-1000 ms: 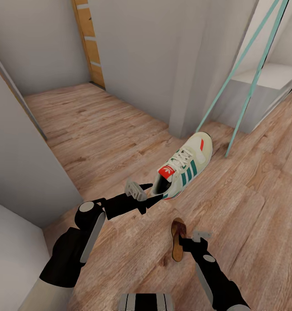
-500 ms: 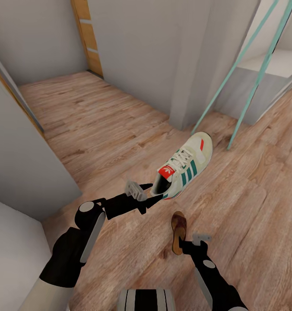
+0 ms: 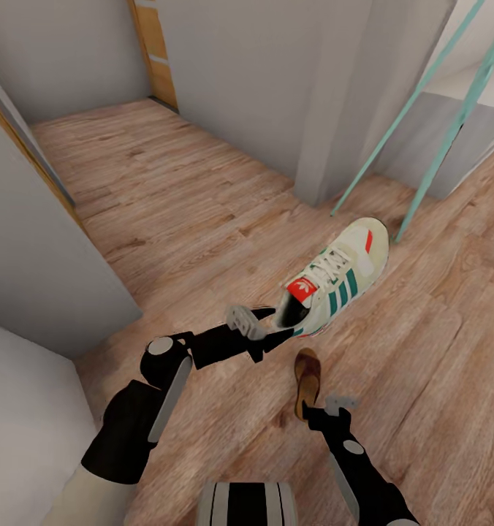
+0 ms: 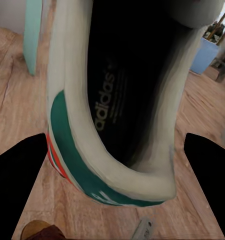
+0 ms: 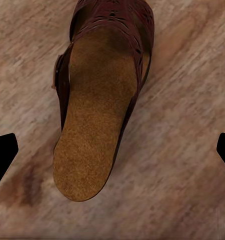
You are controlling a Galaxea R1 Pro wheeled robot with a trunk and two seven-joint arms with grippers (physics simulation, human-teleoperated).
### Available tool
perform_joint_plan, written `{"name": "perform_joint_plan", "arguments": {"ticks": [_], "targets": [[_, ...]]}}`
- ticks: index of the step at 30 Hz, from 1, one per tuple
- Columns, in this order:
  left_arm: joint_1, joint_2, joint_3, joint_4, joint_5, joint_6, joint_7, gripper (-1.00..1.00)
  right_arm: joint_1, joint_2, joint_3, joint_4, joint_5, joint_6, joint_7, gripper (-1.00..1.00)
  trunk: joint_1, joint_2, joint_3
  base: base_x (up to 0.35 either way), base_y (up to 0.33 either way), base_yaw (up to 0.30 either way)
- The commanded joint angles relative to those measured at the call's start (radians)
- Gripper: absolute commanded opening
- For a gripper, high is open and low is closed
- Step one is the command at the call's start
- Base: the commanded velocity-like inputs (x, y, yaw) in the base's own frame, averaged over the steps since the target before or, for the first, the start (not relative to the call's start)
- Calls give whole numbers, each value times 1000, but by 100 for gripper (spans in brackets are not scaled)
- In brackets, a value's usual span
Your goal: Pick up the two gym shoes and the two sandals from the corridor floor and place them onto the hallstand (shoe rack) in the corridor, making sure they are on the rack and not on the floor. Arrange them so the two gym shoes are next to each other and the two sandals are next to each other.
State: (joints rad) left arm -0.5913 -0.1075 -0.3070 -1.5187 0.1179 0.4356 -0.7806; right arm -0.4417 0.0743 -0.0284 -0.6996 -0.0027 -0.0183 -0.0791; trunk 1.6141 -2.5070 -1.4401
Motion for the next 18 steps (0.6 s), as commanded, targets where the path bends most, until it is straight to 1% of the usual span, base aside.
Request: {"name": "perform_joint_plan", "arguments": {"ticks": [1, 4, 8, 11, 13, 18], "targets": [[-1, -3, -13, 0, 5, 6, 0, -100, 0, 1, -2, 0, 0, -2, -1, 100, 0, 0, -1, 0, 0, 21], [-1, -6, -30, 0, 5, 6, 0, -100, 0, 1, -2, 0, 0, -2, -1, 100, 0, 0, -1, 0, 0, 11], [-1, -7, -36, 0, 5, 6, 0, -100, 0, 1, -2, 0, 0, -3, -1, 100, 0, 0, -1, 0, 0, 2], [-1, -7, -36, 0, 5, 6, 0, -100, 0, 1, -2, 0, 0, -3, -1, 100, 1, -1, -13, 0, 0, 6], [-1, -8, -38, 0, 5, 6, 0, -100, 0, 1, -1, 0, 0, -3, -1, 100, 2, -1, -22, 0, 0, 84], [-1, -9, -47, 0, 5, 6, 0, -100, 0, 5, -1, 0, 0, -3, -1, 100, 2, -1, -27, 0, 0, 154]]}}
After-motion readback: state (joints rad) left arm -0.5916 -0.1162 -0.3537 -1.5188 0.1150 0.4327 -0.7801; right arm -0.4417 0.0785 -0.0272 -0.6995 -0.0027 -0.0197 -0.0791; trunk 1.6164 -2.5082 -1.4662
